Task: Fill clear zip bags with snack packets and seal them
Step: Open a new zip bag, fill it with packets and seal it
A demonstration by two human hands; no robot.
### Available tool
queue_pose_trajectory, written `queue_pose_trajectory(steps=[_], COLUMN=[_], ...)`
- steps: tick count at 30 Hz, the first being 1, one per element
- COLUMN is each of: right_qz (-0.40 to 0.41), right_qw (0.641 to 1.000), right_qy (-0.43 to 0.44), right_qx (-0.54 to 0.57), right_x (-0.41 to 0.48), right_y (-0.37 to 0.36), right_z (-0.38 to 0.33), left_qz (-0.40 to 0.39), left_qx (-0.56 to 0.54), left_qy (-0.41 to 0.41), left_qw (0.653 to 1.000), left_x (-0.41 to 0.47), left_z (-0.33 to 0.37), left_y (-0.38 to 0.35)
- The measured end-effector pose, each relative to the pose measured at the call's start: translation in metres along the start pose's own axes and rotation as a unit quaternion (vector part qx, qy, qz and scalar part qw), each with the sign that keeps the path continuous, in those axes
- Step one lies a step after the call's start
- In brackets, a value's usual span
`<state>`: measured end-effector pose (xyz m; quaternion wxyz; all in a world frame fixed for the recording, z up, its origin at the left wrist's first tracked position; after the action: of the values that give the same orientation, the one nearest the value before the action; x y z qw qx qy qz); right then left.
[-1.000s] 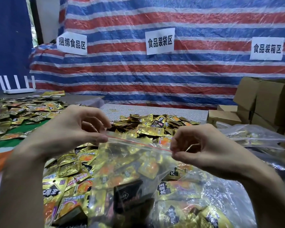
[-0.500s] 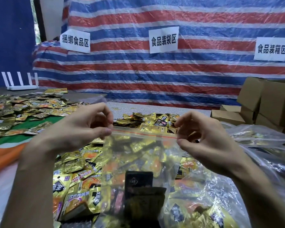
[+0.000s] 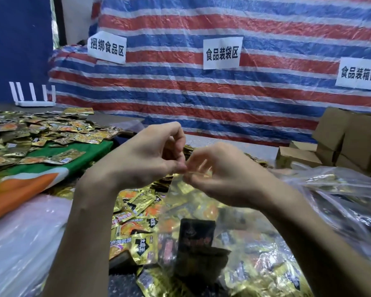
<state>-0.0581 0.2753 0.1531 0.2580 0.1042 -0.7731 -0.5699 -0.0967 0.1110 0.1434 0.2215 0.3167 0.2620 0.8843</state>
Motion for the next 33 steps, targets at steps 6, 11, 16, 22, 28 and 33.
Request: queue_pose_trajectory(steps=[6, 11, 16, 22, 28, 33], right_qz=[0.045, 0.036, 0.055, 0.052, 0.059, 0.04], right_qw=[0.998, 0.996, 0.992, 0.988, 0.994, 0.993], right_qy=[0.008, 0.01, 0.009, 0.003, -0.038, -0.065], right_qx=[0.049, 0.085, 0.11, 0.147, 0.079, 0.092], right_x=[0.006, 0.007, 0.005, -0.003, -0.013, -0.028], right_y=[0.0, 0.001, 0.006, 0.01, 0.01, 0.009], right_z=[0.001, 0.002, 0.006, 0.011, 0.009, 0.019], left_qz=[0.01, -0.008, -0.1, -0.046, -0.026, -0.009], left_qx=[0.001, -0.019, 0.032, -0.024, -0.047, -0.076], left_qy=[-0.003, -0.003, 0.042, -0.021, -0.067, -0.052], left_qw=[1.0, 1.0, 0.994, 0.998, 0.996, 0.996], left_x=[-0.002, -0.002, 0.0, 0.002, 0.004, 0.004], left_z=[-0.006, -0.009, -0.012, -0.016, -0.027, -0.038], left_y=[0.006, 0.007, -0.002, 0.002, 0.006, 0.008])
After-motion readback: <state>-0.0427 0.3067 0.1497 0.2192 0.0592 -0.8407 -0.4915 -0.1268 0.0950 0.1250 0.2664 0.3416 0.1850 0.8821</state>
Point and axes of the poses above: each hand's wrist, its own x-axis towards the middle knuckle, its own y-axis out of the back of the hand, z = x × y, the point moved 2 cm from there along x, towards the middle knuckle, and after that the axes turned 4 degrees about -z, right-handed, at the moved point
